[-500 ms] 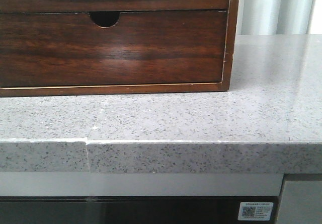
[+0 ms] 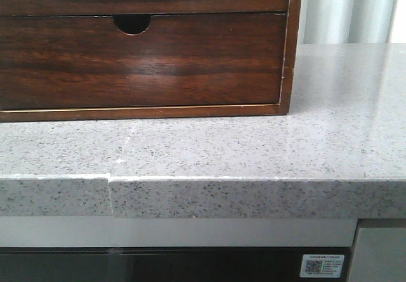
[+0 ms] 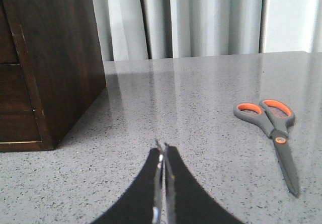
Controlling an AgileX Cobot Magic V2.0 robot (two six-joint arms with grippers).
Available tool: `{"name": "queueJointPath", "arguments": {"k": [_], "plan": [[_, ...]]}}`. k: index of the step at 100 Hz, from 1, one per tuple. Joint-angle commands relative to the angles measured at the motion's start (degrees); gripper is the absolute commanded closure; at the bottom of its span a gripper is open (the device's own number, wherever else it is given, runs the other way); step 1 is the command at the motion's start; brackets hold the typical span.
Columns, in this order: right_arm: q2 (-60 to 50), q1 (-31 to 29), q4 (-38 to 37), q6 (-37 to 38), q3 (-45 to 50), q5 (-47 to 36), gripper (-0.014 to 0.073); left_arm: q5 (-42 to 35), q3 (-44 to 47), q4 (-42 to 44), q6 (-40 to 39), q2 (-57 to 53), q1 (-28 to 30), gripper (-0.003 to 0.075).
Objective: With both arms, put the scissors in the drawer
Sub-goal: 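Move the left gripper toward the white drawer handle of the wooden cabinet, then open the left gripper and lower it onto the white drawer handle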
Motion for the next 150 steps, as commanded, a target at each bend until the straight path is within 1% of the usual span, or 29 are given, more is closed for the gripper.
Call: {"name": "queueJointPath", "arguments": {"k": [1,54,61,79,89,102,126,136,143,150], "plan": [[-1.33,-0.29,-0.63,-0.18,1.0,-4.37,0.0662,-4.66,2.05,-0.58,-0.67,-1.73,-0.08,0.0741],[-1.33,-0.29,-0.53,-0.18,0.86,-4.81,0.0662,-5.44,1.94,-1.14,-0.67,-1.73,-0.08,0.0741],[-1.33,-0.29,0.66,-0.18,-0.08,-4.47,0.0662,-6.07,1.03,-2.24,-0.67,-1.73,-0.08,0.0741],[-0.78,-0.29,0.79,-0.18,-4.72,-3.19,0.0662,-5.53,-3.83,-2.95,-0.67,-1.73,-0.08,0.0741],[0.53,-0.29,0.79,-0.18,-9.02,0.96,0.0662,-3.08,-7.56,-4.08,-0.67,-1.53,-0.08,0.0741],[4.18,-0.29,0.79,-0.18,-15.07,7.1,0.0662,2.57,-13.31,-4.72,-0.67,0.89,-0.08,0.0741],[14.77,-0.29,-0.02,-0.18,-26.43,19.34,0.0662,12.96,-24.05,-4.72,-0.67,10.71,-0.08,0.0741],[18.3,-0.29,-2.64,-0.18,-29.64,21.38,0.0662,15.5,-27.31,-4.23,-0.22,15.41,-0.08,0.0741],[20.09,-0.29,-4.69,-0.18,-30.88,22.19,0.0662,15.62,-28.72,-3.49,-0.17,17.7,-0.08,0.0741],[20.98,-0.29,-5.23,-0.18,-31.27,22.12,0.0662,15.21,-29.26,-2.77,-0.17,19.38,-0.08,0.0741]]}}
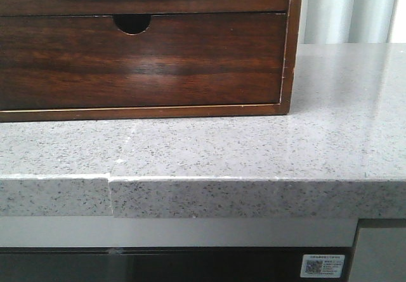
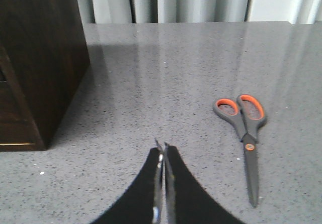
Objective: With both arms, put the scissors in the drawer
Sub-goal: 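Open the left gripper and lower it onto the white drawer handle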
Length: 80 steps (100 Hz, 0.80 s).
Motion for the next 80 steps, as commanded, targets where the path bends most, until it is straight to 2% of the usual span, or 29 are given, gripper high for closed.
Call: {"name": "queueJointPath", "arguments": {"k": [1,68,76,80], "plan": [[2.08,-0.29,-2.07,-0.27,-2.53,-3.39,0.0662,-3.92,-2.77,0.72,-0.17,2.78,-0.08,0.0741],[2.2,-0.29,-1.95,-0.27,-2.53,-3.54,0.0659,-4.1,-2.77,1.18,-0.17,3.93,-0.08,0.074],[2.2,-0.29,-1.95,-0.27,-2.53,-3.42,0.0594,-4.1,-2.77,2.09,-0.17,3.93,-0.08,0.0732],[2.2,-0.29,-2.51,-0.27,-2.53,-3.42,0.0519,-4.1,-2.77,2.85,-0.17,3.93,-0.08,0.0693]]}}
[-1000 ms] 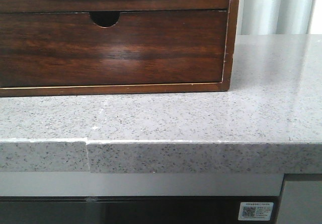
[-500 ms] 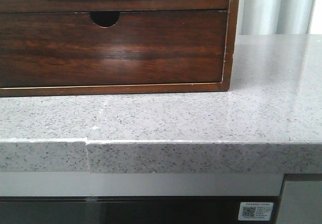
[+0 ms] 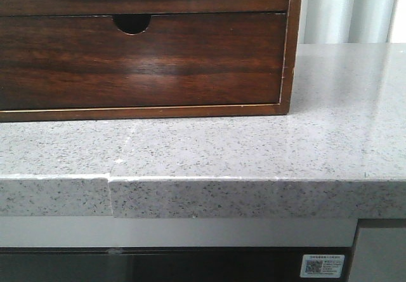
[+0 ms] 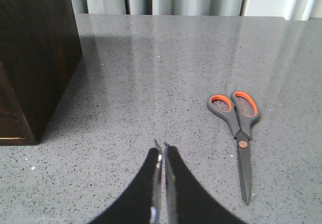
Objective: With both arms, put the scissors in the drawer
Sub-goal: 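Open the left gripper and lower it onto the white drawer handle, then close the left gripper around the white drawer handle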
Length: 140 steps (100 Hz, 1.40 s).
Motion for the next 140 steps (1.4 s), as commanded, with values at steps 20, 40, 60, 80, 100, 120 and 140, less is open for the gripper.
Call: {"name": "queueJointPath", "arguments": {"k": [20,40,60,80,100,120,140], "plan": [[0.88,-0.29,-4.01,-0.27,-2.01,-5.59,0.0085,-4.48,-1.97,5.43,-0.17,0.8,-0.08,0.0245],[0.88,-0.29,-4.01,-0.27,-2.01,-5.79,0.0045,-4.48,-1.97,5.07,-0.17,0.8,-0.08,0.0176],[0.88,-0.29,-3.88,-0.27,-2.01,-5.91,0.0045,-5.47,-1.97,1.01,-0.33,0.8,-0.08,0.0176],[0.88,-0.29,-3.4,-0.27,-2.01,-6.84,0.0045,-7.55,-1.64,-27.35,-0.67,0.92,-0.08,0.0176],[0.88,-0.29,-3.17,-0.27,-2.01,-6.84,0.0045,-6.99,-1.64,-48.39,-0.33,3.58,-0.08,0.0176],[0.88,-0.29,-2.95,-0.27,-2.01,-6.84,0.0045,-4.11,-1.64,-60.96,-0.09,10.43,-0.08,0.0176],[0.88,-0.29,-2.95,-0.27,-2.01,-6.84,0.0045,0.5,-2.35,-73.91,8.43,18.61,-0.08,0.0177]]}}
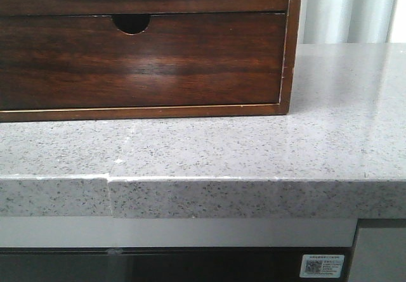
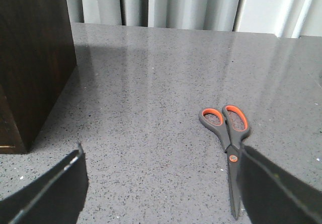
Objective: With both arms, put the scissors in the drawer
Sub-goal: 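Close the left gripper around the white drawer handle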
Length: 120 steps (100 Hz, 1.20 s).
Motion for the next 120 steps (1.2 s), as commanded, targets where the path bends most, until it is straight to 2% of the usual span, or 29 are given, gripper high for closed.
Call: {"name": "queueJointPath", "arguments": {"k": [1,13,32,88,95,120], "plan": [[0.88,-0.29,-0.16,-0.27,-2.01,-4.79,0.0045,1.2,-2.35,-9.31,5.86,3.82,-0.08,0.0177],[0.88,-0.29,-0.16,-0.27,-2.01,-4.79,0.0045,4.81,-3.88,-19.0,16.83,8.81,-0.08,0.0177],[0.88,-0.29,-0.16,-0.27,-2.01,-4.79,0.0045,12.93,-7.32,-29.1,27.84,17.1,-0.08,0.0176],[0.88,-0.29,-0.16,-0.27,-2.01,-4.79,0.0045,30.77,-14.69,-37.96,42.12,35.41,-0.08,0.0178],[0.88,-0.29,-0.16,-0.27,-2.01,-4.79,0.0045,32.84,-15.11,-38.22,42.66,36.53,-0.08,0.0208],[0.88,-0.29,-0.16,-0.27,-2.01,-4.79,0.0045,33.42,-15.58,-38.41,43.49,38.42,0.04,0.0423]]}}
